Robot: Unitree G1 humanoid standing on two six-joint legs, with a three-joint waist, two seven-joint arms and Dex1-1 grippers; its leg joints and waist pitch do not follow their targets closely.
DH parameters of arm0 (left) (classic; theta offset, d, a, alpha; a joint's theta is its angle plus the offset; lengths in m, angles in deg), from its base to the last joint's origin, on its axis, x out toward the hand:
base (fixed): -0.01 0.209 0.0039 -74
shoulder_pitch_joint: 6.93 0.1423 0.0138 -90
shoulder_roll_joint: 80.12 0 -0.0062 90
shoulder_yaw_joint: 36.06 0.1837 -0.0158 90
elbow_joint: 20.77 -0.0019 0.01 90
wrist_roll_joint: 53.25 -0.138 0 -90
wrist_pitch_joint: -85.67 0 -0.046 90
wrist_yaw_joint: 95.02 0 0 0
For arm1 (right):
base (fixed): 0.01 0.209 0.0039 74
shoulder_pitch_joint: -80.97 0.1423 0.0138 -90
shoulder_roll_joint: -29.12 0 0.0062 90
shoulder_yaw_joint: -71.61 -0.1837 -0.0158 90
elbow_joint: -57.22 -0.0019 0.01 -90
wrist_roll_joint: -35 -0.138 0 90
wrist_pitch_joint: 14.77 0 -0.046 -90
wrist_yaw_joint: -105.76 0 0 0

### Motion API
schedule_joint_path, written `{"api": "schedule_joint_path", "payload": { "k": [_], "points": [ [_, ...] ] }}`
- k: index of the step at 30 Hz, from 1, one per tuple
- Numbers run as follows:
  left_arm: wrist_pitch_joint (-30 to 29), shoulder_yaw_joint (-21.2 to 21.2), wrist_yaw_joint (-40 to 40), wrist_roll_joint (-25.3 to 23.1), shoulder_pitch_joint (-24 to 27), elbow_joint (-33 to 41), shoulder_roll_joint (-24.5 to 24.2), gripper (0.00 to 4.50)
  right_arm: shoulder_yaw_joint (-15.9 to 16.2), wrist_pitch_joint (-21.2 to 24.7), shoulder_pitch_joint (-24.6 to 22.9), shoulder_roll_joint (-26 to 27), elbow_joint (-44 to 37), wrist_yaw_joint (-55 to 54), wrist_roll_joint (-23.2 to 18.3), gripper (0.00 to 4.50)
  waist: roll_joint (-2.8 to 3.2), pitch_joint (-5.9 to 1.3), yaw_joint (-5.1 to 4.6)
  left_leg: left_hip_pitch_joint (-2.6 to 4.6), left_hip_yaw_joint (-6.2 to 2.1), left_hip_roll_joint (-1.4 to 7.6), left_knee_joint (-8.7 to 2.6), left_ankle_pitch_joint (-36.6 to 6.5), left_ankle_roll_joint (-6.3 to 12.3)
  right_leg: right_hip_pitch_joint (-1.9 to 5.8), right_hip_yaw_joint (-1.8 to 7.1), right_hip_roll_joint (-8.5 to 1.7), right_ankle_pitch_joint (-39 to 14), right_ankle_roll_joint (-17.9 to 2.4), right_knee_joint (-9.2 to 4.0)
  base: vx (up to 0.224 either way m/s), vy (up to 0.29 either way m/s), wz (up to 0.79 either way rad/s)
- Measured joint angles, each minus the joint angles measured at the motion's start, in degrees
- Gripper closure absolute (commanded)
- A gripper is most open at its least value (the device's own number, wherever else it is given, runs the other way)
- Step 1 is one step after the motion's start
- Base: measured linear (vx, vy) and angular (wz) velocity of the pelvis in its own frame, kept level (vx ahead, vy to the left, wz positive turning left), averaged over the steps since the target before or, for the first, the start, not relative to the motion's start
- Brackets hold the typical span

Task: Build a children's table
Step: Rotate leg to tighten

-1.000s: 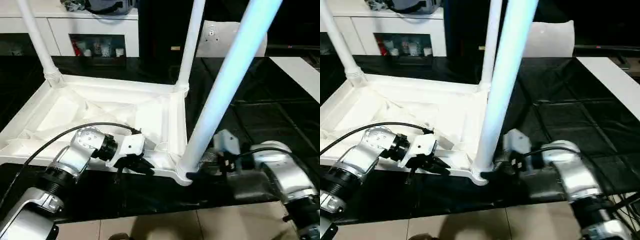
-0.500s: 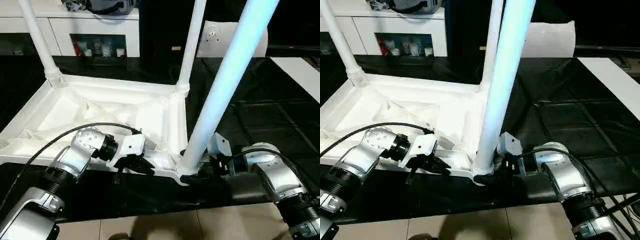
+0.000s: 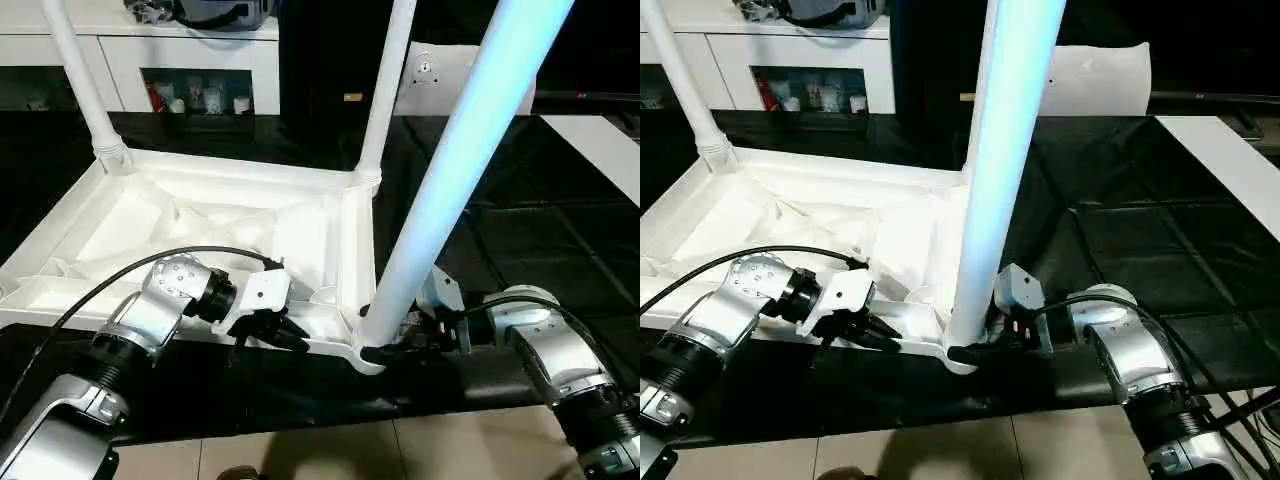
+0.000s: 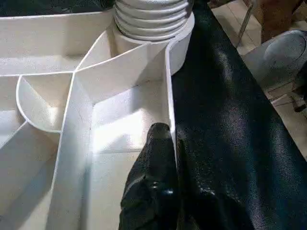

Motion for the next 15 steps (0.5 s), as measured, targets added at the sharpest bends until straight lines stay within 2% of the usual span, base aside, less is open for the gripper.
{"api": "schedule_joint_path", "payload": {
  "k": [15],
  "points": [
    [-0.73,0.32,-0.67,0.07,0.14,0.08,-0.32,4.5,-1.45,5.84,-1.46,1.55,0.08,-1.43,-3.0,1.77,0.11,-0.01,-0.09,0.23,0.0,0.03,-0.01,0.0,-0.02,0.15,0.0,0.01,0.01,-0.01,0.03,0.0,0.0,0.0]
  ]
}}
